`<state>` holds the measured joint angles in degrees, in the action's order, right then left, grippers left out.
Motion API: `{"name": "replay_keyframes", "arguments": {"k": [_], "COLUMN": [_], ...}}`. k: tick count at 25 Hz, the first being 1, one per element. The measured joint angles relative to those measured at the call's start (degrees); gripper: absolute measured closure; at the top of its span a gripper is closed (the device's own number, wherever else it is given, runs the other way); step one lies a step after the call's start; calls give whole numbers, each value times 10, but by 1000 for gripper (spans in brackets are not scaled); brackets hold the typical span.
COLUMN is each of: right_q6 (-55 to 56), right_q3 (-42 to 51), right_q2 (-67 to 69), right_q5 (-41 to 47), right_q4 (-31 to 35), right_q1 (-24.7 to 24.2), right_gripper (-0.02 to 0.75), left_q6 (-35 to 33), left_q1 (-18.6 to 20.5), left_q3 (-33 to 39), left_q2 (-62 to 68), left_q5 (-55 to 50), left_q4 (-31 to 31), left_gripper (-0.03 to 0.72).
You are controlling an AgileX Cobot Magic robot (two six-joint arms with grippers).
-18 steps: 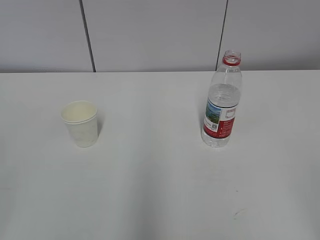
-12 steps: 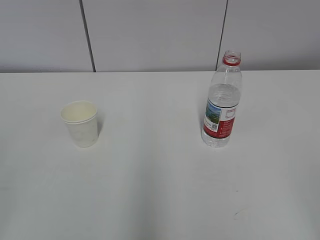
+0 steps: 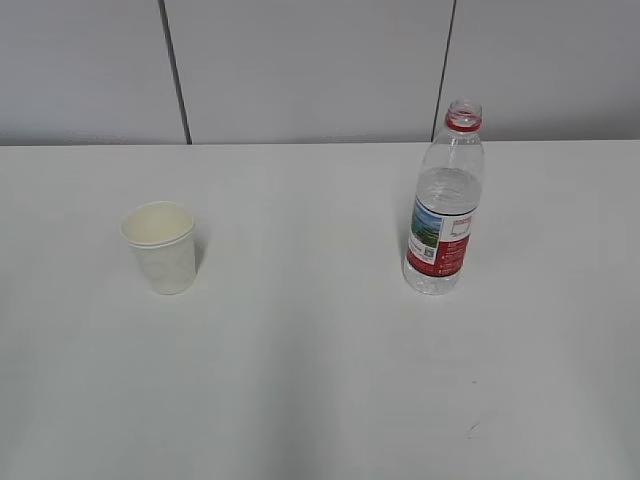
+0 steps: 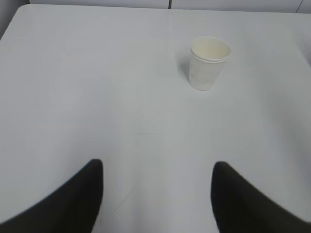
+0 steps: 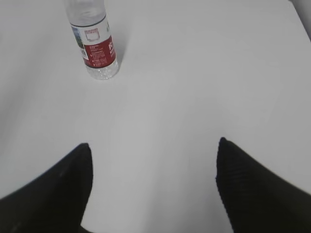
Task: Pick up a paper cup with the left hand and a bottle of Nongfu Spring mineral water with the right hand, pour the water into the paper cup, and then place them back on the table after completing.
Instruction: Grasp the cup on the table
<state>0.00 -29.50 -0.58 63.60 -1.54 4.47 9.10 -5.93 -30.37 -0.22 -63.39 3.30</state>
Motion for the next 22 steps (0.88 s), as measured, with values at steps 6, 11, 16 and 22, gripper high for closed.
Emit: {"name": "replay_keyframes", "arguments": {"k": [6, 11, 16, 22], "right_q6": [0, 0, 0, 0], "right_q3": [-31, -39, -43, -102], "right_q2": [101, 212, 307, 403], "right_q5": [-88, -211, -329, -375], "right_q4": [0, 0, 0, 0], "right_q1": [0, 0, 0, 0], "right_gripper": [153, 153, 152, 152], "left_q6": [0, 0, 0, 0], "left_q1": [0, 0, 0, 0], "left_q3": [0, 0, -1, -5], "left_q2": [0, 0, 0, 46], "left_q5": [0, 1, 10, 162], "left_q4": [0, 19, 55, 69], "left_gripper": [251, 251, 251, 251]}}
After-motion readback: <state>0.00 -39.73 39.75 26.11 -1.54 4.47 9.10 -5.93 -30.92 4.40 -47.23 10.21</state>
